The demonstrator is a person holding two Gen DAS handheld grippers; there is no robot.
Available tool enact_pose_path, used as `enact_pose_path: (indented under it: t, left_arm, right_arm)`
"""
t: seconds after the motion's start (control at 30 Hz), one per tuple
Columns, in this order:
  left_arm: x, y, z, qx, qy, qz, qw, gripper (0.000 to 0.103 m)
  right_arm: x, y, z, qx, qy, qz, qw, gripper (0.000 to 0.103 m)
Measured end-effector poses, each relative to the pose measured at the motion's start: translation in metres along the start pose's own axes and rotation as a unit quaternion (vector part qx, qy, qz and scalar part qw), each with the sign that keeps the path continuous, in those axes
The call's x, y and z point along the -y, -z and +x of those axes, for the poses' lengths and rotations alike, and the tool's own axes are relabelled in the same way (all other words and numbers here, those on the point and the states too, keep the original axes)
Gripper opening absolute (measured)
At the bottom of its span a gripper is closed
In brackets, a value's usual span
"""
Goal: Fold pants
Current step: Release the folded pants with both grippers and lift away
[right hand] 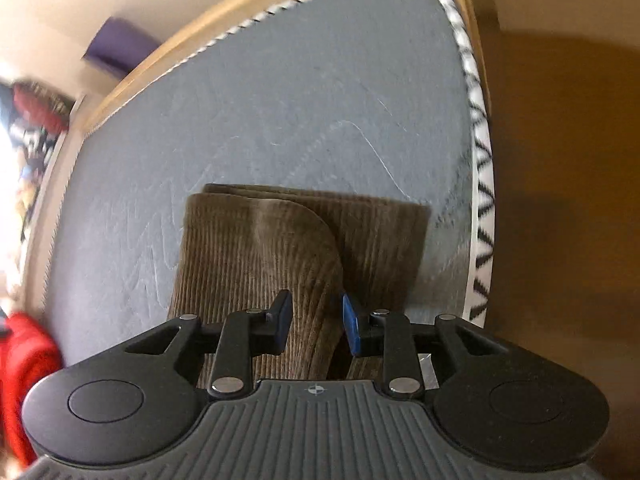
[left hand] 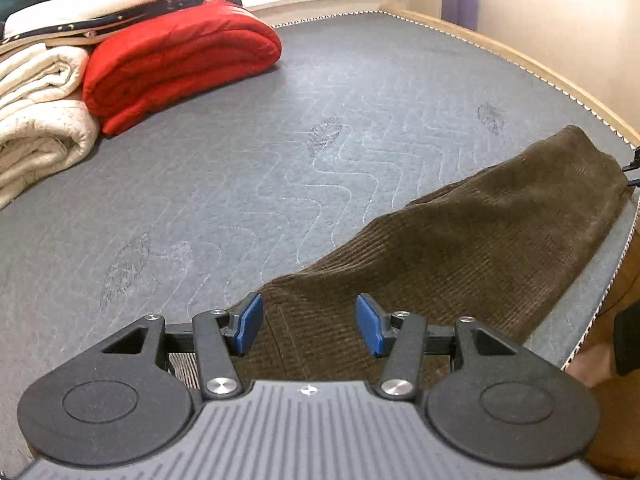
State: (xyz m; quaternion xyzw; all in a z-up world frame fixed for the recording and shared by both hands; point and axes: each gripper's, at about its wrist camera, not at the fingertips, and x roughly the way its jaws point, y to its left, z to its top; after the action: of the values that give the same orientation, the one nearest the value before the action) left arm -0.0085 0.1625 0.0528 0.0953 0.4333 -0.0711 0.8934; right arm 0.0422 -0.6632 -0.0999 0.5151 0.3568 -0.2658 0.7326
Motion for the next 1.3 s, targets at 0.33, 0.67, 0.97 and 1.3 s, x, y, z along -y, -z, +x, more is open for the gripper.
enact_pose_path:
  t: [0.33,0.67,0.97,1.3]
  left_arm:
    - [0.025,-0.014,0.027,-0.015,0.000,0.041,0.9990,0.057]
    - [0.029,-0.013,0.035,-0.025,-0.010,0.048,0.9985,0.058]
    - [0.027,0.003,0.050,-0.078,-0.012,0.052,0.9955,0.058]
    - [0.016,0.068,0.101,-0.211,0.002,0.096,0.9729,0.057]
  right_arm:
    - [-0.004,-0.002,0.024,-0.044,-0.065,0.041,0.996,0.036]
    - [-0.032,-0.002,-0.032,0.108,0.011,-0.072,0.991,0.007]
    - [-0.032,0.006,-0.029,0.106,0.114,-0.087,0.984,0.016]
    - [-0.085,0.030,-0.065,0.290,0.156,-0.198,0.923,0.021]
